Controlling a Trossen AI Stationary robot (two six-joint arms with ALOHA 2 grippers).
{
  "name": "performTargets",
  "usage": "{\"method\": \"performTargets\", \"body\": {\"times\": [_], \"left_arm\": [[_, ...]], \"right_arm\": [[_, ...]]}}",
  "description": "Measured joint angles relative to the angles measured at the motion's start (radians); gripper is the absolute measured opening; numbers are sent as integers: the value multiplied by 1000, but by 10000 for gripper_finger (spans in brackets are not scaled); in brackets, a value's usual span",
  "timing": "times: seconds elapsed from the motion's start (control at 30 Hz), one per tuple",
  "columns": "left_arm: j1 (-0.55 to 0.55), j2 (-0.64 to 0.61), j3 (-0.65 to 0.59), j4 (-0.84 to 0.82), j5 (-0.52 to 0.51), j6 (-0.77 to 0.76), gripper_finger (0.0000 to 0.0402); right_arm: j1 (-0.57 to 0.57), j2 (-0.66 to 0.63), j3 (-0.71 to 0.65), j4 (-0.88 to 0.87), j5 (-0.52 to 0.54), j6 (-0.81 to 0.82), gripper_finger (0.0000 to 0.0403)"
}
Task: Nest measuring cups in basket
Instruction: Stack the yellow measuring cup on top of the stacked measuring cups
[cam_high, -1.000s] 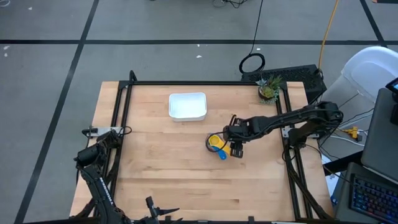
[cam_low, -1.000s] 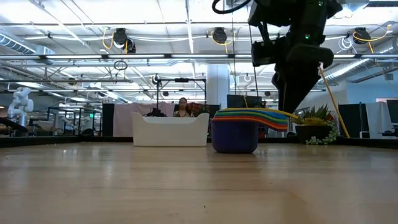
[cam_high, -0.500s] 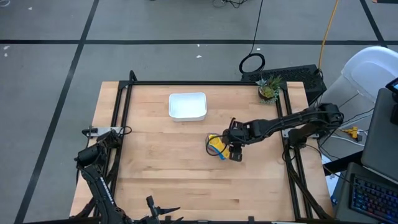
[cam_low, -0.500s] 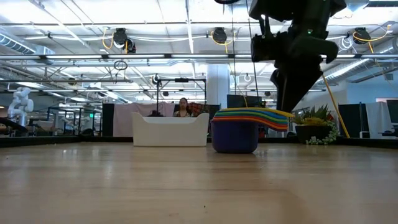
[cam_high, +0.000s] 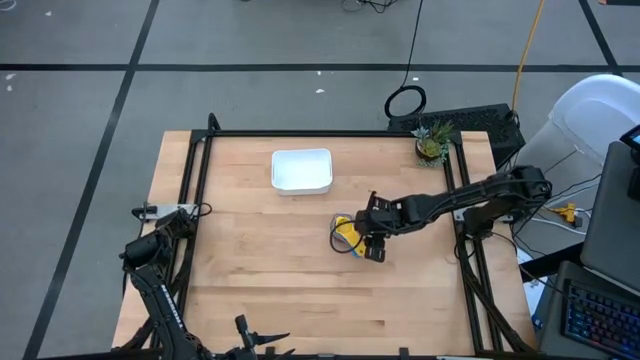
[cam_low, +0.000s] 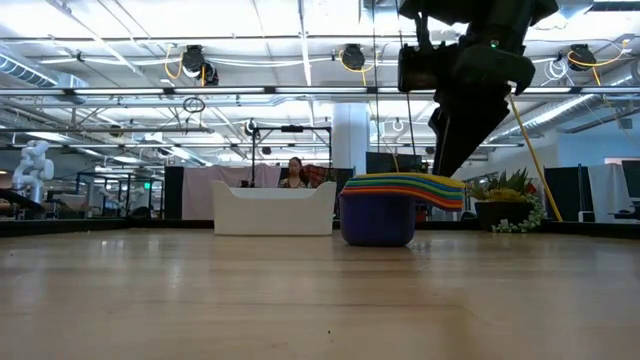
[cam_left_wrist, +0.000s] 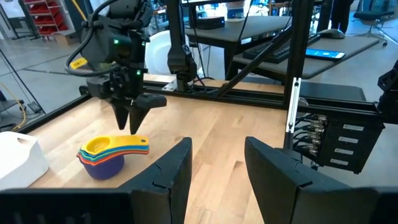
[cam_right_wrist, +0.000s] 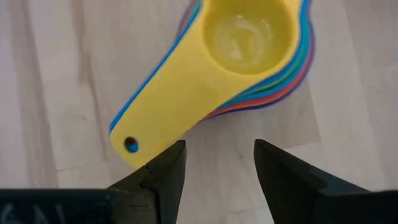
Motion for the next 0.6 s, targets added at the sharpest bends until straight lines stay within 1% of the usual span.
{"method": "performTargets", "body": {"times": [0.23, 0.47, 0.53, 0.6], "left_arm": [[0, 0, 0, 2, 0, -7, 152], [-1, 0, 0, 7, 1, -14, 152], [-1, 0, 0, 7, 1, -15, 152], [-1, 0, 0, 7, 1, -14, 152]], "right_arm": [[27, 0, 0, 32, -1, 4, 183], [27, -29, 0, 13, 3, 6, 183], [30, -49, 4, 22, 1, 42, 183], [51, -67, 7, 71, -19, 101, 183]]}}
